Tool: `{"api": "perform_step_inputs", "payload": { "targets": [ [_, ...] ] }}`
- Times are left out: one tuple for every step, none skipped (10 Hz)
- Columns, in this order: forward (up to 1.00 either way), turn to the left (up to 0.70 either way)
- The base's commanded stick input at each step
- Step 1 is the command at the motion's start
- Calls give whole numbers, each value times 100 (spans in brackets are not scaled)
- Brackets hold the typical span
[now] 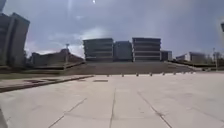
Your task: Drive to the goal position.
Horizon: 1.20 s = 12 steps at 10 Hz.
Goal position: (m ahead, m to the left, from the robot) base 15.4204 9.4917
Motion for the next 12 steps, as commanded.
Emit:
{"api": "perform_step_inputs", "payload": {
  "targets": [
    [100,0],
    [100,0],
    [100,0],
    [100,0],
    [100,0],
    [100,0],
    [100,0],
    [100,0],
    [100,0],
    [100,0],
    [100,0],
    [100,0]
  ]
}}
